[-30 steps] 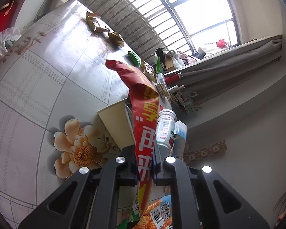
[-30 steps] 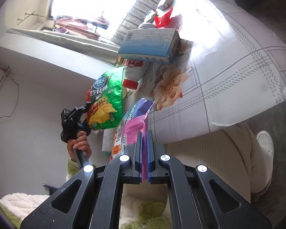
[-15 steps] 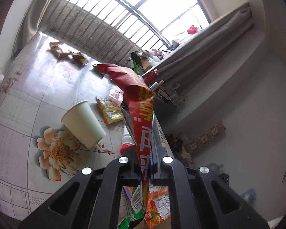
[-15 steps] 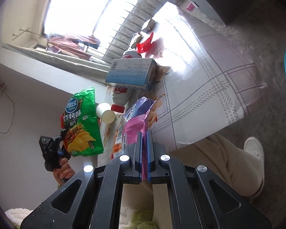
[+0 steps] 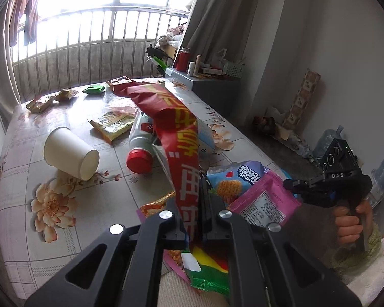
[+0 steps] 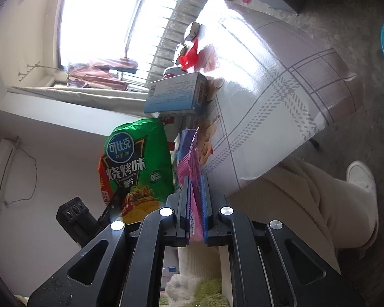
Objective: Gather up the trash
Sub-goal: 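Carry both bags to the blue wastebasket and open both grippers over it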
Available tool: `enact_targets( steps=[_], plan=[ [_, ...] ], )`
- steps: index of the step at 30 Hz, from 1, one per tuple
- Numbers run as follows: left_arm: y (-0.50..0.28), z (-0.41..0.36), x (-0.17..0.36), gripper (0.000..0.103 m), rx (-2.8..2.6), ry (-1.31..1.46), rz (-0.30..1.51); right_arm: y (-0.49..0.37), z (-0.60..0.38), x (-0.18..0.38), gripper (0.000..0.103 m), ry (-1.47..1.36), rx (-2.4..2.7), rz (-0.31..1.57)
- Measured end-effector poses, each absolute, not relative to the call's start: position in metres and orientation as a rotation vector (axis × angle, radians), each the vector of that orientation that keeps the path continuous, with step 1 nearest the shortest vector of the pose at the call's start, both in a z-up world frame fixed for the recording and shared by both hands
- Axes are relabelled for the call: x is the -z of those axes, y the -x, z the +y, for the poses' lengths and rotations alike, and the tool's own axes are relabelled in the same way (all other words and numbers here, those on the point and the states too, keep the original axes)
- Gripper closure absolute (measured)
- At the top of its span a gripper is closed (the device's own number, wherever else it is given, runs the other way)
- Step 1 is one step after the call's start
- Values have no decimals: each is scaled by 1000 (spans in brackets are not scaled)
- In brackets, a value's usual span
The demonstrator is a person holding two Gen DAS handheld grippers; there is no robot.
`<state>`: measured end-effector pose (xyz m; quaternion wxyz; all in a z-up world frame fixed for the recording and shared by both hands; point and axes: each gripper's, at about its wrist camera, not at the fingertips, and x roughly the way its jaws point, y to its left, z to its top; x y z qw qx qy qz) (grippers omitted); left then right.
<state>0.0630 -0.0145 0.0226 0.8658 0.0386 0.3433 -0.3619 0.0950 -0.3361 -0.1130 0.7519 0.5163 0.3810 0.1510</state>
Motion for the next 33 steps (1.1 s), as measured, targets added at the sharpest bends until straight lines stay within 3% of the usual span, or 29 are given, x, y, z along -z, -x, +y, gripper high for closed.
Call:
enact_targets(
  steps=[7,14,15,20,22,33],
  plan=[
    [-66,-15,-17,97,760,-83,728,-90,-331,116,53,-1145,-375,849],
    [-72,-8,-15,97,750,-45,741,-94,-316,127,52,-1140,-400,911],
    [-72,-8,-14,97,751,-48,739,-94,-313,128,53,-1131,-397,918],
    [-71,-10,-16,97,746,-74,726,-95,-300,127,90,-1082,-380,941],
    [-66,-13,-21,97,738,-107,709,-94,-299,125,97,-1097,-401,919],
    [-39,-8,-78,101,715,-154,574,-67,-308,95,99,-1103,-478,811]
  ],
)
